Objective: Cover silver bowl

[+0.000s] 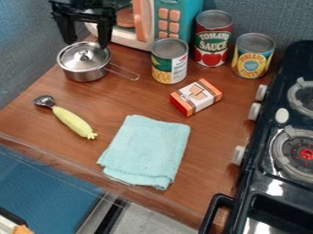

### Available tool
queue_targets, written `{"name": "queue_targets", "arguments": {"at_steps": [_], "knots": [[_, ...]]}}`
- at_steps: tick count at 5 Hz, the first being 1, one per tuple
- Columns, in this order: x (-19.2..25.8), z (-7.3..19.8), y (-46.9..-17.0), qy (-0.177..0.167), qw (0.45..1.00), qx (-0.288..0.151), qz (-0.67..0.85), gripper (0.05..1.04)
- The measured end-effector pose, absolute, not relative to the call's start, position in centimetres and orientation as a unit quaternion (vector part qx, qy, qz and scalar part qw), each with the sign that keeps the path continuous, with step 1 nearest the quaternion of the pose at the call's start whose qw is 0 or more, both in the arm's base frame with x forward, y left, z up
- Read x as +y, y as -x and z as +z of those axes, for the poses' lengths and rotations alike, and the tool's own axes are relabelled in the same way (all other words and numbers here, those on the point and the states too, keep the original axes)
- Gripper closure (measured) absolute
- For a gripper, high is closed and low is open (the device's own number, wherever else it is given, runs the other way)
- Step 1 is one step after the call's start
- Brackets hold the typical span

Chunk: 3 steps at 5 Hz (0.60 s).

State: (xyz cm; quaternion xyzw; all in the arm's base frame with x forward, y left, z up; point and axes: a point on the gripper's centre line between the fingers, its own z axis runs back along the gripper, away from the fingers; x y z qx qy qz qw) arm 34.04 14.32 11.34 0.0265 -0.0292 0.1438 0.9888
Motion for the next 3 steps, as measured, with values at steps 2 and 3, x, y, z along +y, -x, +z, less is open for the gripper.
{"name": "queue_targets", "arguments": {"at_steps": [2, 3], "knots": [[9.0, 11.1, -29.6, -0.023, 0.998, -0.006, 0.054, 0.083], [7.3, 11.2, -28.6, -0.022, 0.999, -0.004, 0.03, 0.083]]}}
